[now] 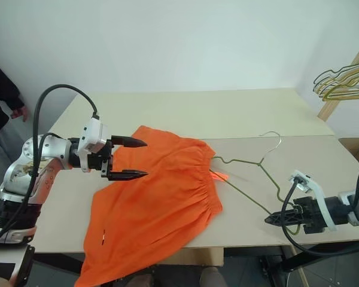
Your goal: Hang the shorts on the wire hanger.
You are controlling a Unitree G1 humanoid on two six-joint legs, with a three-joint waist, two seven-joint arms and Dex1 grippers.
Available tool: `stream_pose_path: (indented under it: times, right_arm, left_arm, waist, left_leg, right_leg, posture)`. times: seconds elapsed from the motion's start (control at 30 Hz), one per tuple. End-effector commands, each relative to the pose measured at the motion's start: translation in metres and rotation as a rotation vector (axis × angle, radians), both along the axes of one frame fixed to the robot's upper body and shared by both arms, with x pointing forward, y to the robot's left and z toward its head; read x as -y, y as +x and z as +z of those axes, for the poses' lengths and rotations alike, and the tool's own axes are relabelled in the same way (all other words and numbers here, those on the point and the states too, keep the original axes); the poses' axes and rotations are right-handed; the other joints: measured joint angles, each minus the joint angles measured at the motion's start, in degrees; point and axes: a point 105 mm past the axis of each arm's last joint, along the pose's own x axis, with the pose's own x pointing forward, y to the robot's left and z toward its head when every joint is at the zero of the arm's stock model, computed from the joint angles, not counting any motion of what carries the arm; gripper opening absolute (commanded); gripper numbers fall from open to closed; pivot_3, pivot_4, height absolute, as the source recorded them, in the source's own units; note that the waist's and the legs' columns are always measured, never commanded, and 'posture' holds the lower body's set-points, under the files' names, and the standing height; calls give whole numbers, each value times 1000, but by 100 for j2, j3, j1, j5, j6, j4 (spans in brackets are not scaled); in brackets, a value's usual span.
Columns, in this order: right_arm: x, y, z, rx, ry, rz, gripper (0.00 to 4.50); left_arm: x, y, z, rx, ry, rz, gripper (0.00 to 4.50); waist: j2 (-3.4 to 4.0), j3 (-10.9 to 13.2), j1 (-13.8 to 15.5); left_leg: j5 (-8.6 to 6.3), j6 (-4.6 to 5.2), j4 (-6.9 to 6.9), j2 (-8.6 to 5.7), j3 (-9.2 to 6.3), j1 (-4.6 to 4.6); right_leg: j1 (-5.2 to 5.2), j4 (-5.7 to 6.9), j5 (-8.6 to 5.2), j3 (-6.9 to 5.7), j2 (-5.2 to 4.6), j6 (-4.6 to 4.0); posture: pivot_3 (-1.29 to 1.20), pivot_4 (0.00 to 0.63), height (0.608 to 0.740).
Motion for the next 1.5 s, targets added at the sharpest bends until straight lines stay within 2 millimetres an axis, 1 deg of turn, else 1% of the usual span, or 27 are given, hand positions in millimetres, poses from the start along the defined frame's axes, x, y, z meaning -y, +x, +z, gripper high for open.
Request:
stream_pose_path:
  times: [0.03,0.1,0.2,0.33,0.4,0.5,0.53,0.6,0.67,0.77,0.83,0.9,0.93,1.03,1.13,1.2,1.4,1.5]
  right_arm:
    - [-8,12,0,20,32,-1,0]
    - [-8,22,-7,-3,27,-46,0]
    - [-13,28,-11,-23,67,-68,0]
    - [-33,19,-1,-46,173,28,0]
    - [-35,19,-1,-54,186,38,0]
    - [-30,34,-11,-65,157,-39,0]
    - [-29,39,-11,-65,170,-65,0]
    - [-33,35,-5,-52,208,-13,0]
    - [-37,23,-1,-72,221,49,0]
    - [-37,7,-4,-112,198,100,0]
    - [-38,3,-5,-117,192,118,0]
    - [-39,6,-1,-100,208,122,0]
    - [-38,11,0,-85,211,106,0]
    - [-30,28,-5,-51,185,25,0]
    - [-30,35,-5,-45,193,-4,0]
    - [-34,34,-6,-52,209,2,0]
    - [-52,19,-15,-96,236,101,0]
    - [-55,14,-19,-106,235,128,0]
  left_arm:
    - [-2,-3,11,64,4,0,4467]
    - [-3,-3,11,66,5,6,4467]
    - [-4,-4,12,71,7,19,4467]
    - [-5,-7,11,73,15,25,4467]
    - [-5,-8,11,74,17,26,4467]
    - [-4,-8,11,75,19,30,4467]
    - [-4,-8,12,77,20,31,4467]
    - [-4,-8,12,79,21,34,4467]
    - [-4,-8,13,81,23,32,4467]
    - [-4,-7,14,82,24,33,4467]
    - [-3,-7,13,81,25,33,4467]
    - [-2,-6,13,81,26,31,4467]
    - [-1,-6,13,81,26,30,4467]
    - [-1,-6,14,82,26,27,4467]
    - [-2,-6,15,83,30,28,4467]
    - [-2,-7,15,82,32,29,4467]
    - [-4,-8,17,81,46,30,4467]
    - [-6,-7,19,81,56,33,4467]
  waist:
    - [-3,2,-4]
    - [-5,3,0]
    - [-5,4,74]
    - [-5,4,189]
    - [-6,5,228]
    - [-7,5,269]
    - [-7,5,272]
    - [-7,5,303]
    - [-6,6,353]
    - [-7,5,434]
    - [-8,5,448]
    - [-7,5,433]
    - [-7,5,427]
    - [-7,5,408]
    - [-7,5,441]
    - [-7,5,453]
    - [-7,5,452]
    - [-7,4,456]
  left_leg:
    - [0,0,0,1,-1,0]
    - [0,0,0,1,1,2]
    - [0,0,-2,0,-2,-2]
    - [0,0,-1,-1,-3,-14]
    - [0,0,0,0,-3,-13]
    - [0,0,2,-1,-1,-8]
    - [0,0,1,0,1,-2]
    - [0,0,-1,-1,1,-2]
    - [0,0,-4,0,-4,-12]
    - [1,-1,4,-1,-7,-46]
    - [1,-1,9,-1,-6,-50]
    - [1,-1,9,-1,-2,-43]
    - [1,-2,8,-1,0,-42]
    - [1,-1,5,2,0,-36]
    - [1,-2,4,1,0,-41]
    - [1,-2,5,1,-2,-50]
    - [3,-3,8,-1,-2,-73]
    - [3,-4,8,-1,-2,-73]
  right_leg:
    - [0,0,0,-1,1,0]
    - [-1,1,1,2,1,-1]
    - [-4,-1,1,-1,0,-2]
    - [-17,0,2,-2,0,-3]
    - [-16,2,2,-3,0,-4]
    - [-11,3,3,-4,0,-5]
    - [-9,3,4,-3,1,-6]
    - [-9,3,4,-4,1,-6]
    - [-16,2,-1,-10,1,-10]
    - [-45,6,-1,-14,-1,-11]
    - [-48,8,0,-15,-1,-12]
    - [-45,12,1,-12,0,-13]
    - [-46,14,1,-10,0,-13]
    - [-45,14,1,-10,4,-13]
    - [-48,12,1,-11,3,-14]
    - [-54,11,1,-12,3,-15]
    - [-83,22,3,-10,2,-16]
    - [-85,27,3,-10,3,-16]
  posture:
    - [-25,30,740]
    - [-19,32,740]
    - [-5,34,740]
    - [15,36,740]
    - [18,36,740]
    - [23,35,740]
    - [26,33,740]
    - [28,32,740]
    - [26,32,740]
    - [23,32,740]
    - [19,30,740]
    - [18,30,740]
    - [19,29,740]
    - [23,28,740]
    - [27,27,740]
    - [29,27,740]
    - [40,22,740]
    - [43,18,740]
